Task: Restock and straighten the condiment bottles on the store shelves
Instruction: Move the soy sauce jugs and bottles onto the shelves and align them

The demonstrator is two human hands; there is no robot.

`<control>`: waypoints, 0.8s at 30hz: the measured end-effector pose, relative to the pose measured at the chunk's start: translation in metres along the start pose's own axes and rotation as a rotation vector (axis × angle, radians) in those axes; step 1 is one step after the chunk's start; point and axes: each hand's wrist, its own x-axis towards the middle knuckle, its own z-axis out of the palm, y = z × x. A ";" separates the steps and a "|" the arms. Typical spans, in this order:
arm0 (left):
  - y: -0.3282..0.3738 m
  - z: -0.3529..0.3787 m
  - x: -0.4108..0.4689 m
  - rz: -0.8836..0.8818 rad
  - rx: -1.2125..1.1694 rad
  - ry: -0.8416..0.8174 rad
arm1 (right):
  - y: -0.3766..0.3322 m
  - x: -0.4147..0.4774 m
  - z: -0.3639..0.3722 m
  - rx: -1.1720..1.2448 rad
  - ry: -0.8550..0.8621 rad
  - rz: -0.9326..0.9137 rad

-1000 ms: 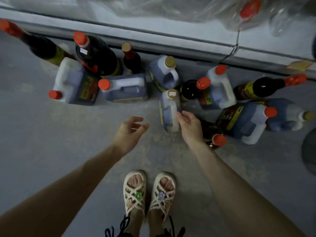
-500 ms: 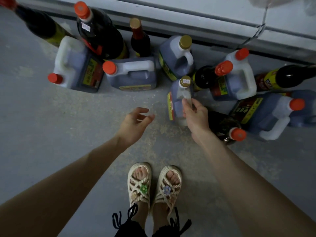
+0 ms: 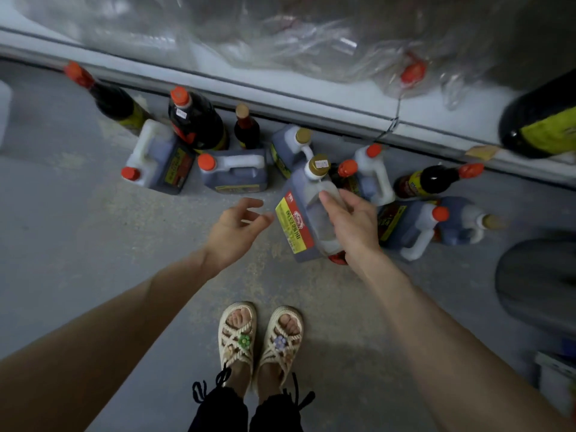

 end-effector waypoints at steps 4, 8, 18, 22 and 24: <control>0.065 -0.020 -0.046 0.143 -0.019 0.024 | -0.083 -0.043 -0.042 -0.022 -0.002 -0.105; 0.143 -0.043 -0.097 0.269 -0.072 -0.038 | -0.179 -0.090 -0.091 -0.025 -0.039 -0.189; 0.409 -0.121 -0.297 0.772 -0.048 -0.124 | -0.474 -0.289 -0.224 -0.142 0.028 -0.635; 0.500 -0.150 -0.379 0.933 -0.023 -0.183 | -0.565 -0.375 -0.271 -0.205 0.098 -0.834; 0.540 -0.166 -0.421 1.016 0.001 -0.161 | -0.607 -0.417 -0.292 -0.219 0.141 -0.918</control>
